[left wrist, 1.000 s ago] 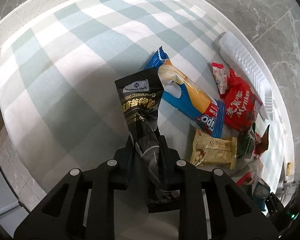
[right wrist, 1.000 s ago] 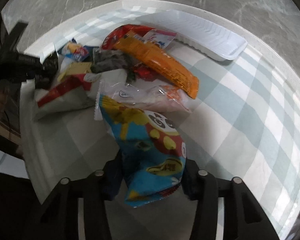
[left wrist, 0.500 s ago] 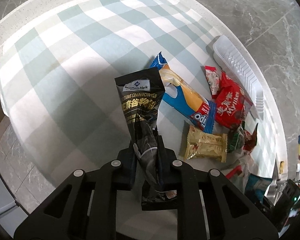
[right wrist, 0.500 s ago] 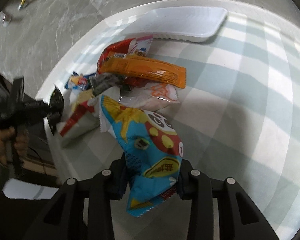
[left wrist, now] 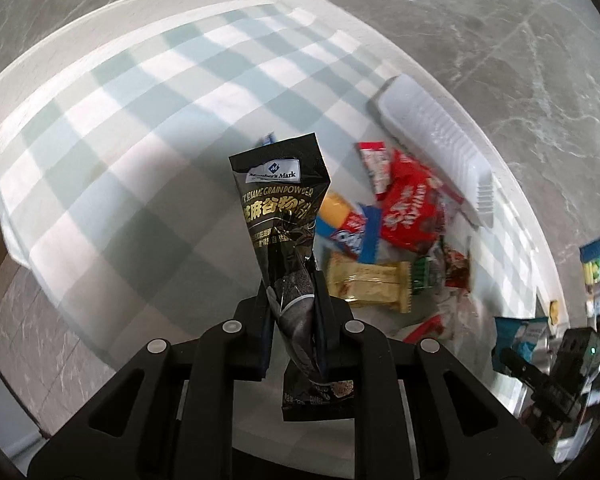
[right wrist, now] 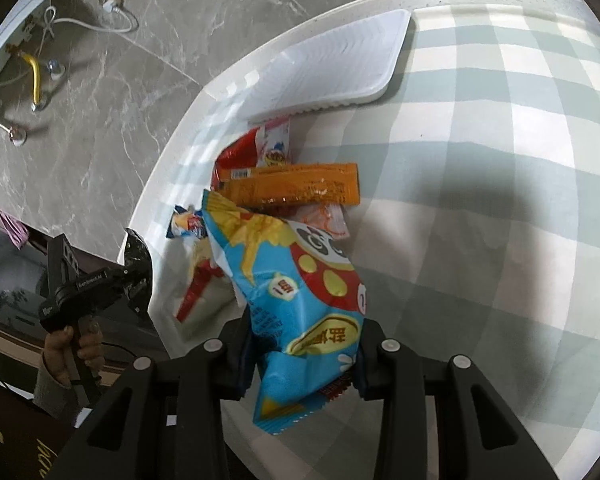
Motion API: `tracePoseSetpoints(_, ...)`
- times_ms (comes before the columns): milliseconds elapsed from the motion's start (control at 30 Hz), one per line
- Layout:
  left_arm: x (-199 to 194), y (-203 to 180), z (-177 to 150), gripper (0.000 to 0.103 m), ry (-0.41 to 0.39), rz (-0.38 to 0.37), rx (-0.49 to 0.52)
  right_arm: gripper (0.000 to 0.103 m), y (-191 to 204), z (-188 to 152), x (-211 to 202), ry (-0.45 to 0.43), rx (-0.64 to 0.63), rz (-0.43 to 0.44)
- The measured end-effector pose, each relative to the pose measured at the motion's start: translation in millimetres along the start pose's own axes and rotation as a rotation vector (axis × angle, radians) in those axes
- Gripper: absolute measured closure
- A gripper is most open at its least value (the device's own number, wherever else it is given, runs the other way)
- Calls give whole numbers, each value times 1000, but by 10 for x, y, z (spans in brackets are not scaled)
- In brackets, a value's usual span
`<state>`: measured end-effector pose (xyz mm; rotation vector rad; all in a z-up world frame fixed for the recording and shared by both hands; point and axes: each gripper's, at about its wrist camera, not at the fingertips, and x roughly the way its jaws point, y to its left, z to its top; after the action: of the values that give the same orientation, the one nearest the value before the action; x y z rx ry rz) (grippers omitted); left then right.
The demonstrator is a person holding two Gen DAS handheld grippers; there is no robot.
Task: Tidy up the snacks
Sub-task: 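Carry the black bag and the blue panda bag over the white tray with both tools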
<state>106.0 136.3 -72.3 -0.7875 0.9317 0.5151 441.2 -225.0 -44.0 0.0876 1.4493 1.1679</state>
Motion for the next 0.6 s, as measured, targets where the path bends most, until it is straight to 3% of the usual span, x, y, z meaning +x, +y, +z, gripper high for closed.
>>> tracePoseSetpoints(233,-23,-250,261,88,2,-75,91,64,38,105,-44,-39,50,1)
tracePoseSetpoints(600,174,-632,952,88,34,-195,238,64,253,487,-142,-127,112,-16)
